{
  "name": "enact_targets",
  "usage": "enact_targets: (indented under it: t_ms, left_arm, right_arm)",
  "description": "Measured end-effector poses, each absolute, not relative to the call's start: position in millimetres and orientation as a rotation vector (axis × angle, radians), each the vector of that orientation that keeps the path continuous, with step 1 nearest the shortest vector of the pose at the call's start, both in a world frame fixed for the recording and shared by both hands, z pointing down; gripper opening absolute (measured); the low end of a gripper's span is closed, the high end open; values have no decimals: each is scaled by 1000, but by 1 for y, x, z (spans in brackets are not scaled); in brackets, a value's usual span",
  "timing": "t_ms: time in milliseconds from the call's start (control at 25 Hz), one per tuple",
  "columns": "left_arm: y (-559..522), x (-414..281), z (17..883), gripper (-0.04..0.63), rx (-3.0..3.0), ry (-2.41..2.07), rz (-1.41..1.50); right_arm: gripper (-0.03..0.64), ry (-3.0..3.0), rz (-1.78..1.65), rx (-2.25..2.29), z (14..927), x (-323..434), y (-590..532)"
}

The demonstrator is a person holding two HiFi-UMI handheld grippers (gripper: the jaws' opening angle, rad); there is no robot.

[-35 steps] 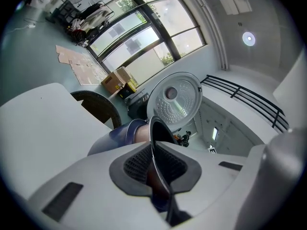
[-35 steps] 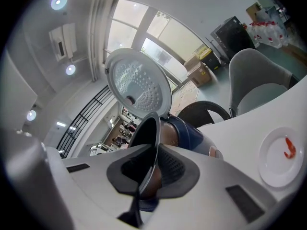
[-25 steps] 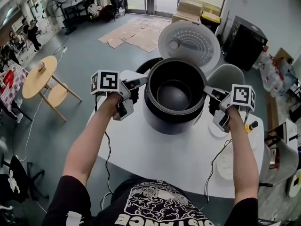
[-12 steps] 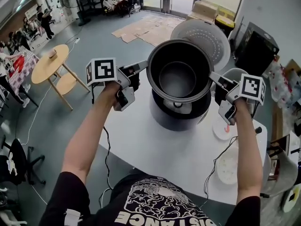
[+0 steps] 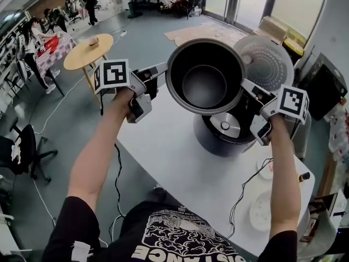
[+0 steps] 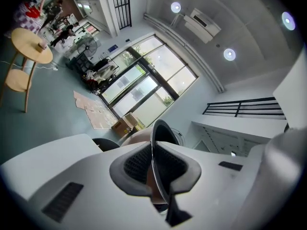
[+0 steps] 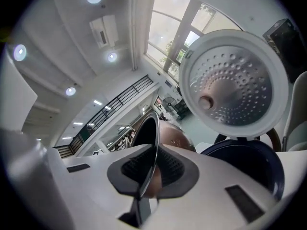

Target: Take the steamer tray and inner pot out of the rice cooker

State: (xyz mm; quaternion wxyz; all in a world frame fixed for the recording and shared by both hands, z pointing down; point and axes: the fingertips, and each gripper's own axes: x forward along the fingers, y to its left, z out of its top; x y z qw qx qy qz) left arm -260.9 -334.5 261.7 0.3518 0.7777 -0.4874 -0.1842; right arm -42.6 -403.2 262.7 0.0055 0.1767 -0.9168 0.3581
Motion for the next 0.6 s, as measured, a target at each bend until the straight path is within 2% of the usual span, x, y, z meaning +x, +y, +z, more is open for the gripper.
enact_targets:
  t_ms: [320,600]
  left_arm:
    - [-292,-277,272,29,1896,-1417,-522]
    - [-240,-407,320,29,1834,-1405,-523]
  right_arm:
    - [43,-2822,1108,360,276,-70,-395]
    - [44,-2745,1126,404,318,-199,-343]
